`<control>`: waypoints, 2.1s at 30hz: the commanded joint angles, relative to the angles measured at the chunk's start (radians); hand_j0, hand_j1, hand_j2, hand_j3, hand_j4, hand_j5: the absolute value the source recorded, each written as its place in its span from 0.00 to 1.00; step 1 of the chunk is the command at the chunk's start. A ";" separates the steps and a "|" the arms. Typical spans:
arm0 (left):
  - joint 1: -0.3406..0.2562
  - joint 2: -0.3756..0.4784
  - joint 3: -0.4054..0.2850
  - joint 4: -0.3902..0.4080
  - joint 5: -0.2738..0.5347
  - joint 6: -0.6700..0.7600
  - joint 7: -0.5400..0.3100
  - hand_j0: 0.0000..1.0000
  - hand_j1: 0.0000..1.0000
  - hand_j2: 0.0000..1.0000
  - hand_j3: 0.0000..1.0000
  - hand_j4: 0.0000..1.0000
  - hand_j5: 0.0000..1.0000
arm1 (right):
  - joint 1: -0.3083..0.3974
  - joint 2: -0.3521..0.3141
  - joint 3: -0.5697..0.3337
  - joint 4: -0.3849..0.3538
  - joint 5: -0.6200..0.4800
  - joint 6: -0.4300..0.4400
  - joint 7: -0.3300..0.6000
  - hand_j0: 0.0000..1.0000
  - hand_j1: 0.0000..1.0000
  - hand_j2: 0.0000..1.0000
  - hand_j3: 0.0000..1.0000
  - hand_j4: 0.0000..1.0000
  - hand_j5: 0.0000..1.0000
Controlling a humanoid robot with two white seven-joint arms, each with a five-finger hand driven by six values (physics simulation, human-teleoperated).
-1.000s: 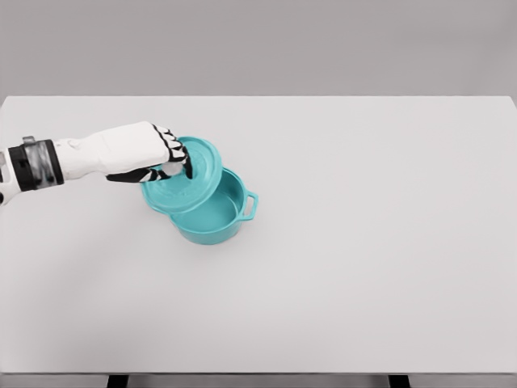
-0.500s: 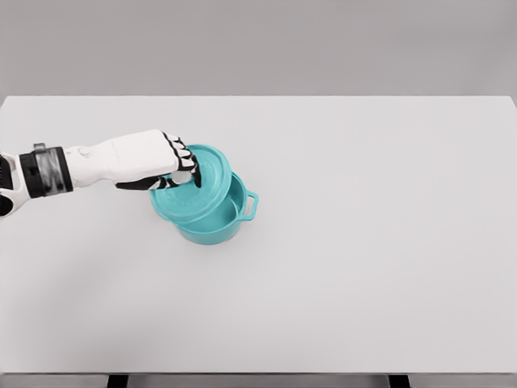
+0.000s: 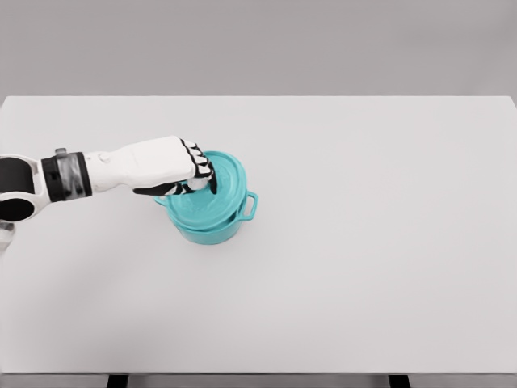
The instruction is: Cover the pot with left arm
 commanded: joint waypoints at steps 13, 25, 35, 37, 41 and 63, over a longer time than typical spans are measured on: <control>-0.002 -0.019 -0.014 0.016 -0.020 0.002 0.001 0.59 0.59 0.59 0.59 0.59 0.59 | 0.002 0.000 0.000 0.000 0.000 0.000 0.000 1.00 1.00 1.00 1.00 1.00 1.00; -0.003 -0.022 -0.014 0.021 -0.036 0.002 0.000 0.69 0.69 0.69 0.69 0.69 0.69 | 0.002 0.000 0.000 -0.001 0.000 0.000 0.000 1.00 1.00 1.00 1.00 1.00 1.00; -0.003 -0.022 -0.014 0.031 -0.036 0.002 0.001 0.69 0.69 0.69 0.69 0.69 0.69 | 0.002 0.000 0.000 0.000 0.000 0.000 0.000 1.00 1.00 1.00 1.00 1.00 1.00; -0.003 -0.022 -0.014 0.031 -0.036 0.002 0.001 0.70 0.70 0.70 0.70 0.70 0.70 | 0.000 0.000 0.000 0.000 0.000 0.000 0.000 1.00 1.00 1.00 1.00 1.00 1.00; -0.003 -0.022 -0.014 0.033 -0.039 0.002 0.001 0.74 0.74 0.74 0.74 0.74 0.74 | 0.000 0.000 0.000 0.000 0.000 0.000 0.000 1.00 1.00 1.00 1.00 1.00 1.00; -0.006 0.017 0.109 0.019 -0.026 0.002 0.005 1.00 1.00 1.00 1.00 1.00 1.00 | 0.000 0.000 0.000 0.000 0.000 0.000 0.000 1.00 1.00 1.00 1.00 1.00 1.00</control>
